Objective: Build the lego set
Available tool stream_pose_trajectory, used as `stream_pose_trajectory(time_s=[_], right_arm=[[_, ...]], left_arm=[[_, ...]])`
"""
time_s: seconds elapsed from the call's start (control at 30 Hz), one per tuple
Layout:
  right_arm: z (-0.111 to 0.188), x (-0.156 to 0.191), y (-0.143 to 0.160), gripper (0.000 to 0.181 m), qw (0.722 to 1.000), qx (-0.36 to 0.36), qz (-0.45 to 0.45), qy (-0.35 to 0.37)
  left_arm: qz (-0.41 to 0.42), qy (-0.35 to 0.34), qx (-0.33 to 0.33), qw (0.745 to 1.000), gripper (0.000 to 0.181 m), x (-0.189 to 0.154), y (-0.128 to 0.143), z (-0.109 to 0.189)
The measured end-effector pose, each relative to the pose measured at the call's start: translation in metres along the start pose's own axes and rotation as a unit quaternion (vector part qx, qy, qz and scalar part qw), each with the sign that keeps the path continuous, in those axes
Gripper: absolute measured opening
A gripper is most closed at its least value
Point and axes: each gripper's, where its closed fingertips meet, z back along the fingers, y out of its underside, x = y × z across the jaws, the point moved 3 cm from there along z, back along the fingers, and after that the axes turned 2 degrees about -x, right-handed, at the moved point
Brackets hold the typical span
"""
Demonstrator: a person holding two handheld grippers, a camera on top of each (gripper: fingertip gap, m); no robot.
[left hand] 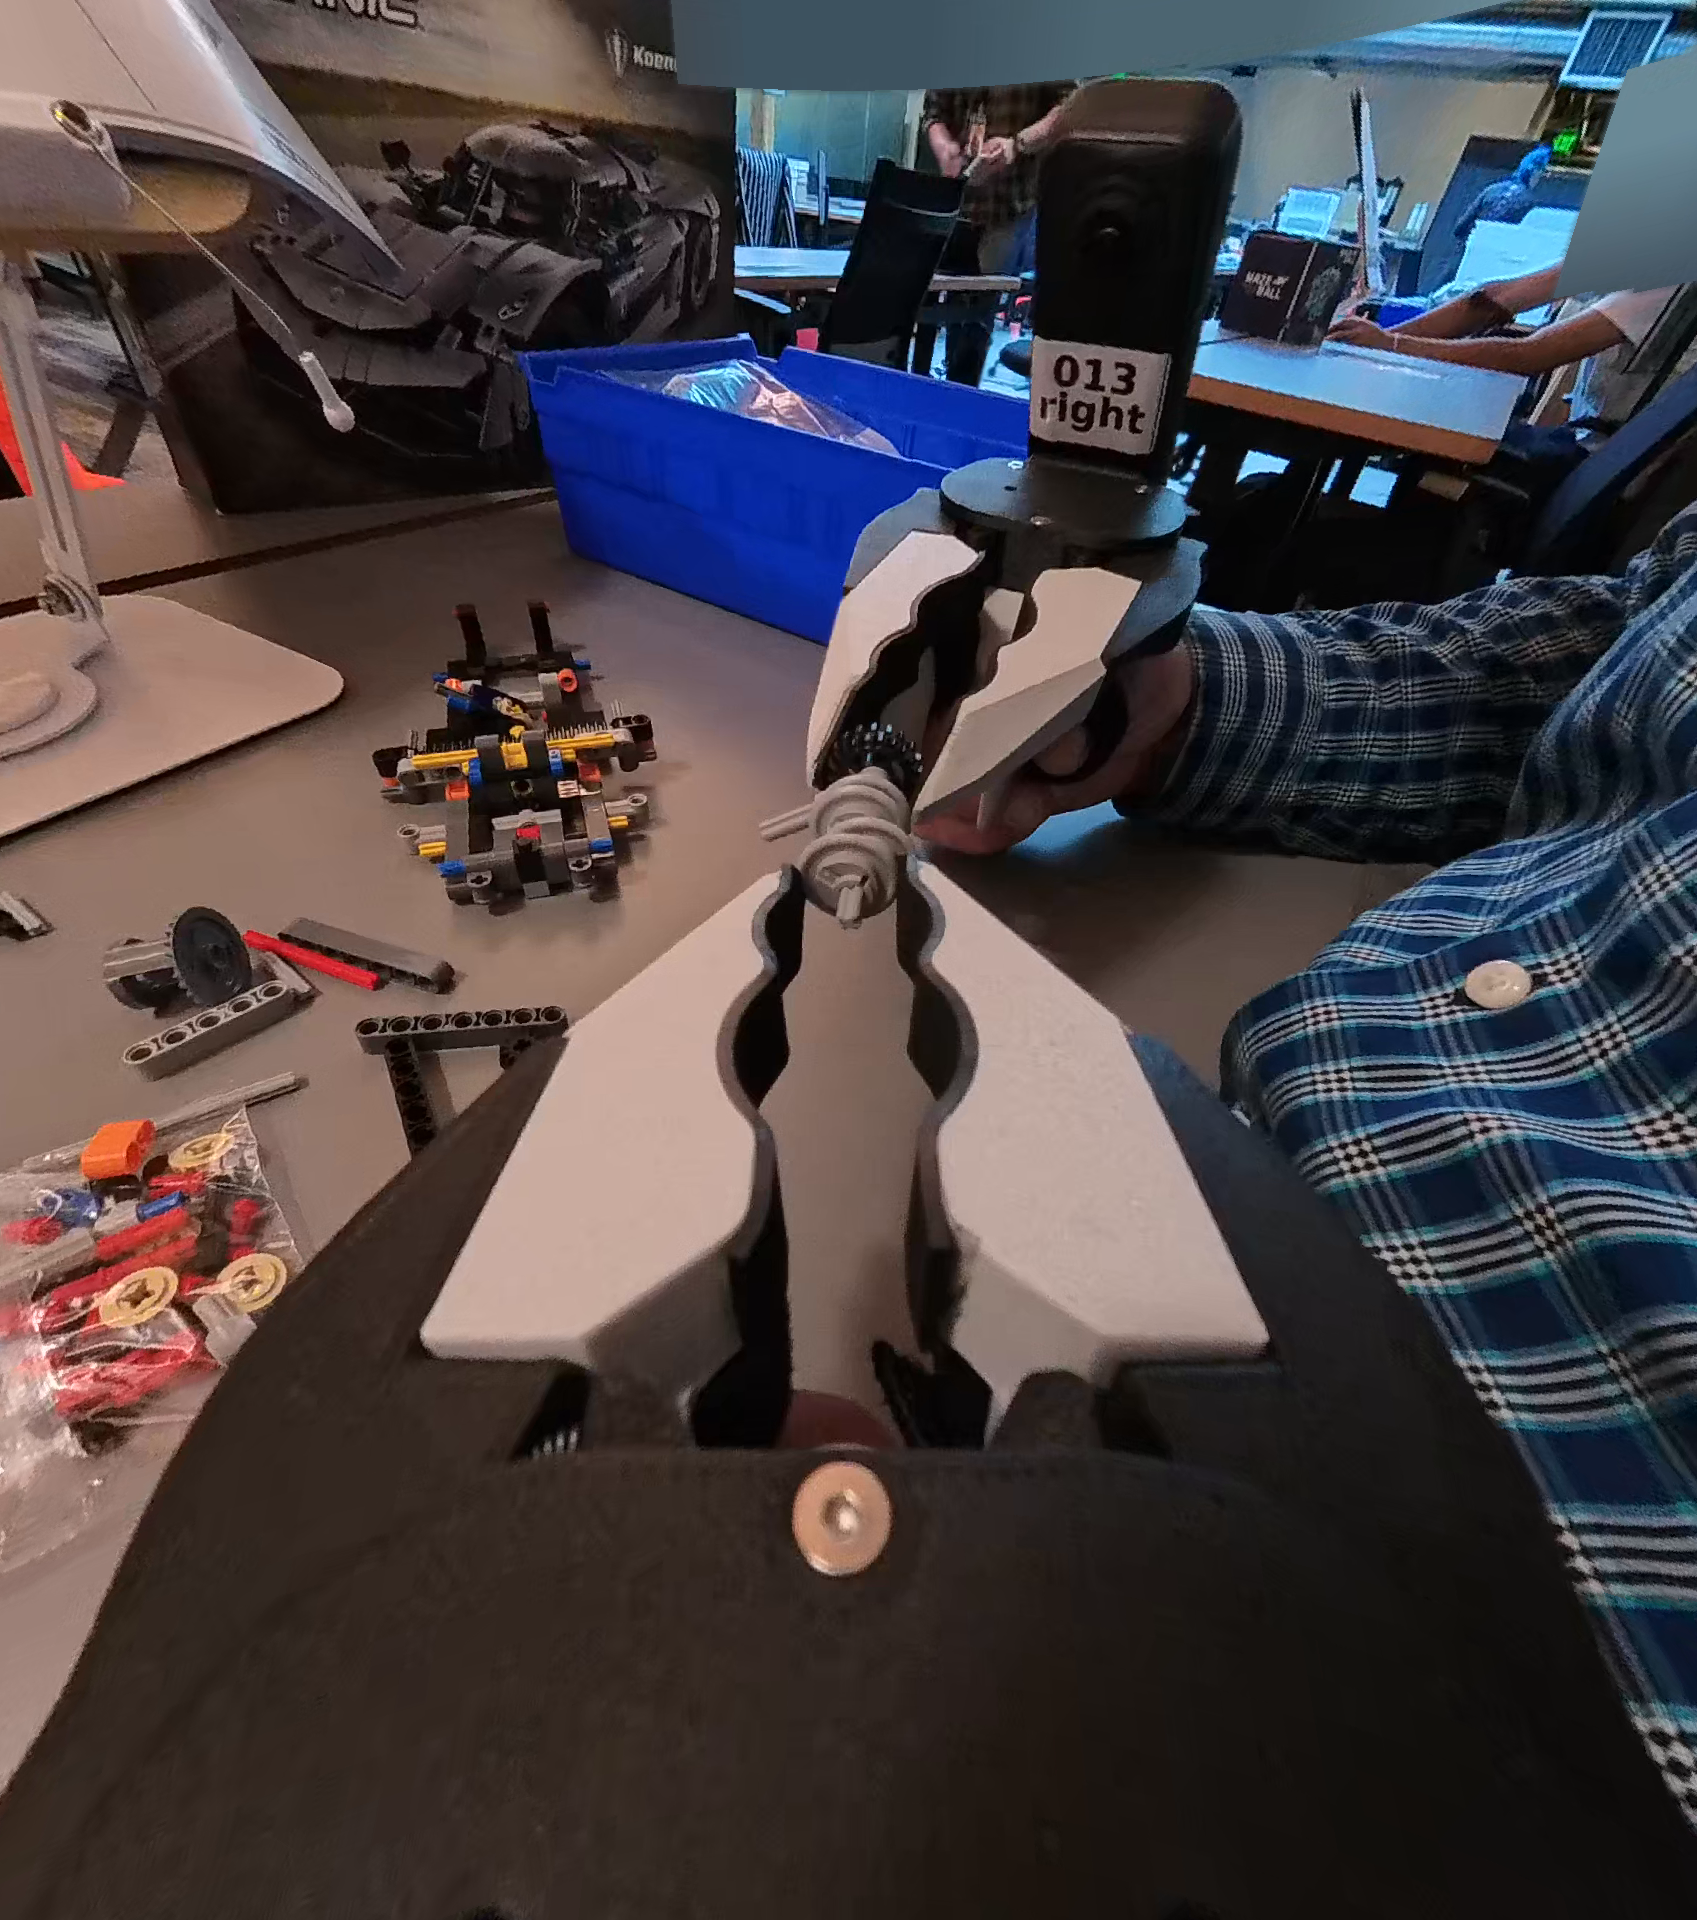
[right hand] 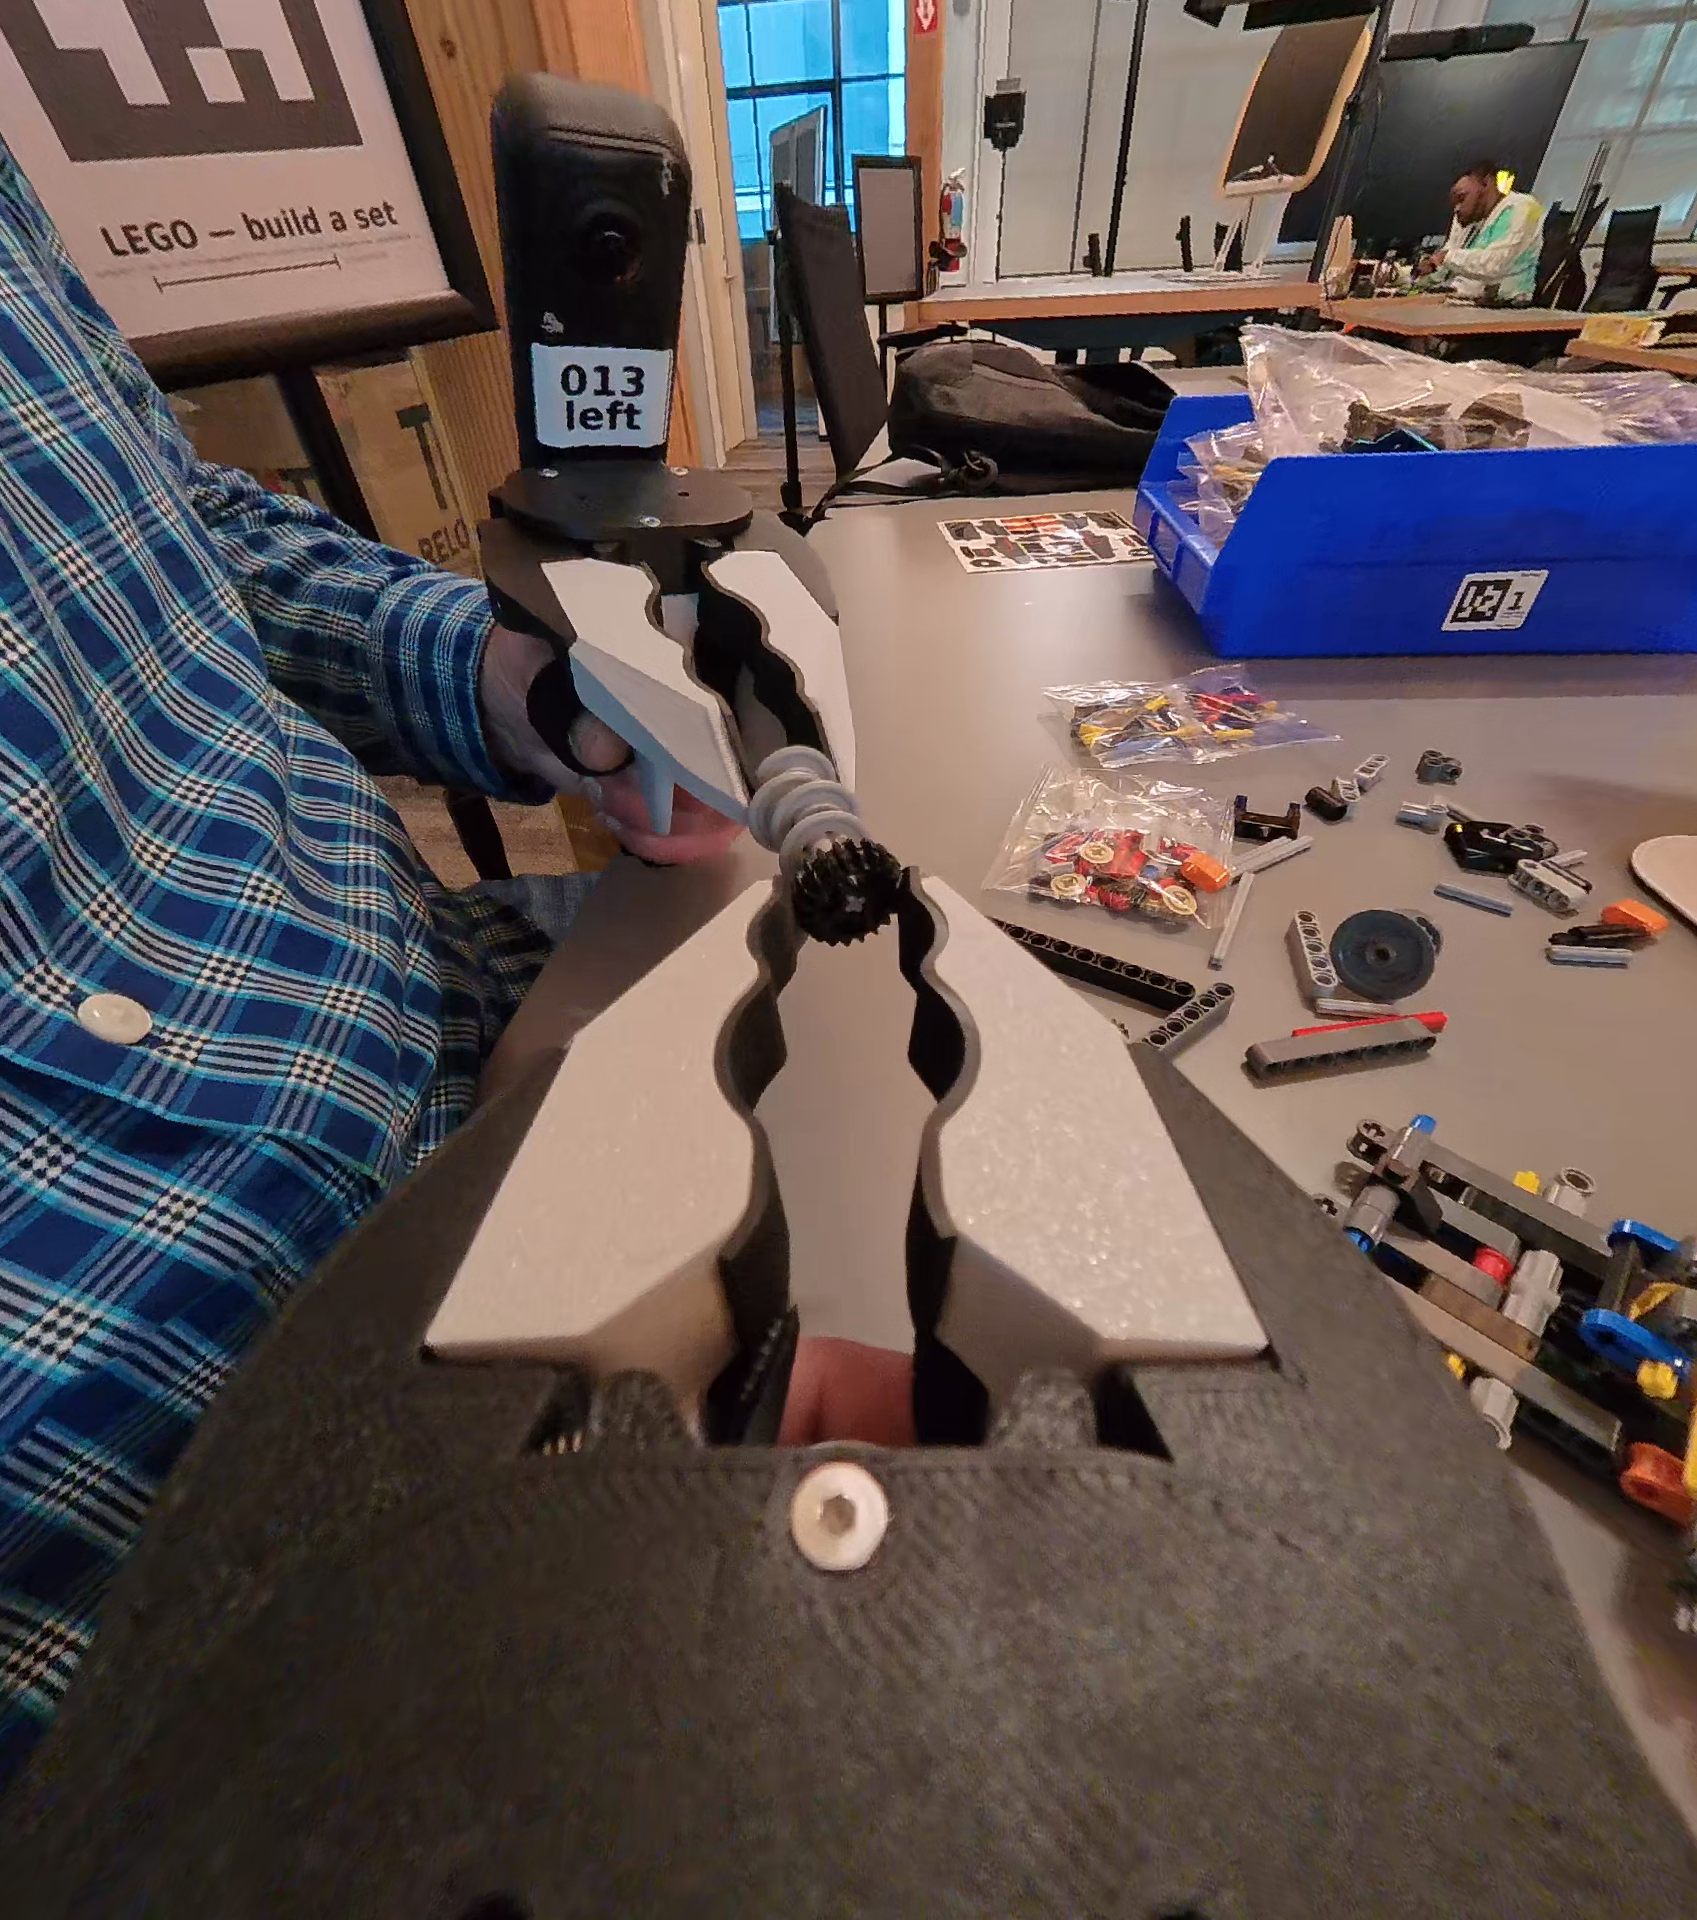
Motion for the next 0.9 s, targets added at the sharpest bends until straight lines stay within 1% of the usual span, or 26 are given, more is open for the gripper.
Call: stream_pose_trajectory(time_s=[0.17, 0.27, 0.33, 0.37, 0.47, 0.53, 0.57, 0.7, 0.8, 0.9], right_arm=[[0.000, -0.001, 0.000, 0.017, 1.000, 0.000, 0.002, 0.005], [0.000, -0.004, -0.004, 0.018, 0.999, -0.008, 0.033, 0.028], [0.001, -0.007, -0.013, 0.017, 0.994, -0.007, 0.089, 0.063], [0.001, -0.009, -0.016, 0.017, 0.987, 0.001, 0.133, 0.086], [0.001, -0.010, -0.025, 0.017, 0.951, 0.039, 0.269, 0.145], [0.000, -0.011, -0.030, 0.017, 0.924, 0.063, 0.336, 0.168], [0.000, -0.010, -0.032, 0.018, 0.917, 0.067, 0.355, 0.170], [0.002, -0.010, -0.038, 0.017, 0.921, 0.054, 0.350, 0.165], [0.004, -0.009, -0.041, 0.017, 0.936, 0.033, 0.318, 0.150], [0.005, -0.006, -0.040, 0.017, 0.954, 0.016, 0.272, 0.123]], left_arm=[[-0.003, 0.000, 0.000, 1.000, 0.016, 0.001, 0.000, -0.001], [-0.004, -0.005, -0.008, 1.000, 0.016, 0.006, -0.006, 0.000], [0.015, -0.017, -0.016, 1.000, 0.030, 0.016, -0.011, 0.001], [0.027, -0.014, -0.018, 0.999, 0.031, 0.019, -0.012, 0.003], [0.055, -0.017, -0.030, 0.998, 0.029, 0.028, -0.016, 0.008], [0.072, -0.010, -0.037, 0.997, 0.026, 0.033, -0.020, 0.011], [0.078, -0.005, -0.041, 0.996, 0.024, 0.034, -0.022, 0.011], [0.085, 0.014, -0.043, 0.995, 0.017, 0.032, -0.025, 0.008], [0.102, 0.042, -0.063, 0.992, 0.014, 0.026, -0.032, 0.007], [0.101, 0.064, -0.070, 0.990, 0.009, 0.020, -0.035, 0.005]])
